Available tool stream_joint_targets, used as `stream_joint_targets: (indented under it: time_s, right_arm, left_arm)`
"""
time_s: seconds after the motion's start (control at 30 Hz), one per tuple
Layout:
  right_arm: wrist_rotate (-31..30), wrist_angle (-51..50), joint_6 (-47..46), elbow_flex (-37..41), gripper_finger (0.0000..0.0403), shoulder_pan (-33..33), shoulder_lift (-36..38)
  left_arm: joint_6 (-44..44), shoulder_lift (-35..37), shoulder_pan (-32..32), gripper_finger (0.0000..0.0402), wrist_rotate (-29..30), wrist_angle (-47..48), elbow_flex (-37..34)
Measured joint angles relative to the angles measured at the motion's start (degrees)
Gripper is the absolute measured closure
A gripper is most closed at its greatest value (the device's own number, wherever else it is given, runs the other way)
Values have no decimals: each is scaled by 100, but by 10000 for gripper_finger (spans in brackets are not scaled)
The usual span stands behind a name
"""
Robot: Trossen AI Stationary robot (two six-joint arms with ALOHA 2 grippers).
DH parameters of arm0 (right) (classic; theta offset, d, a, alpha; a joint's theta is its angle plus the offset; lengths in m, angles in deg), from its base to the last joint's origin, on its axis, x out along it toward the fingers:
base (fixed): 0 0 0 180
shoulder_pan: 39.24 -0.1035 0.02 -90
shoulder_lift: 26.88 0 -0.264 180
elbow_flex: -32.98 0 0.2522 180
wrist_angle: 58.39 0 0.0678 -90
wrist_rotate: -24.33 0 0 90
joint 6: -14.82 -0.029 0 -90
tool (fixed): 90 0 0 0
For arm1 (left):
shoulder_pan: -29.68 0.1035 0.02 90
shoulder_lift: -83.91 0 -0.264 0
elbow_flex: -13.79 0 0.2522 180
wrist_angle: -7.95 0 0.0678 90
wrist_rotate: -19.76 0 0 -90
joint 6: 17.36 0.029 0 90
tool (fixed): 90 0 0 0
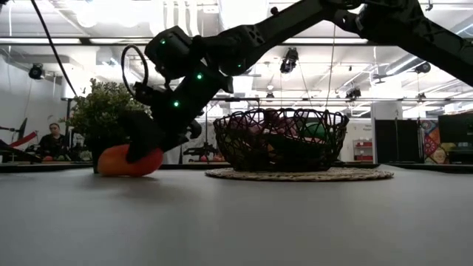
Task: Build produce basket
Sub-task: Put the red mango into the black wire basket
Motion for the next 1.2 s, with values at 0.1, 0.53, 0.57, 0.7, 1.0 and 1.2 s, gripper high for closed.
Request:
stream_joint_targets:
  time_s: [0.1, 0.53, 0.57, 0.7, 1.0, 1.2]
  right_arm:
    - [383, 10, 113, 0, 130, 0, 0]
    - [544, -381, 393, -17, 218, -165, 209]
    - [560, -492, 435, -20, 218, -217, 301]
    - [560, -1095, 615, -28, 218, -419, 679]
    - [509, -2659, 765, -28, 216, -589, 1729]
    - [-91, -3548, 657, -26, 216, -524, 2466]
  left_arm:
    - [-1, 0, 0, 210, -2, 1, 0]
    - [-1, 0, 0, 210, -2, -11, 2]
    - [-1, 0, 0, 210, -2, -18, 4]
    - [3, 4, 0, 210, 0, -60, 9]
    - [3, 9, -2, 210, -20, -238, 11]
    - [1, 9, -2, 210, -21, -287, 11]
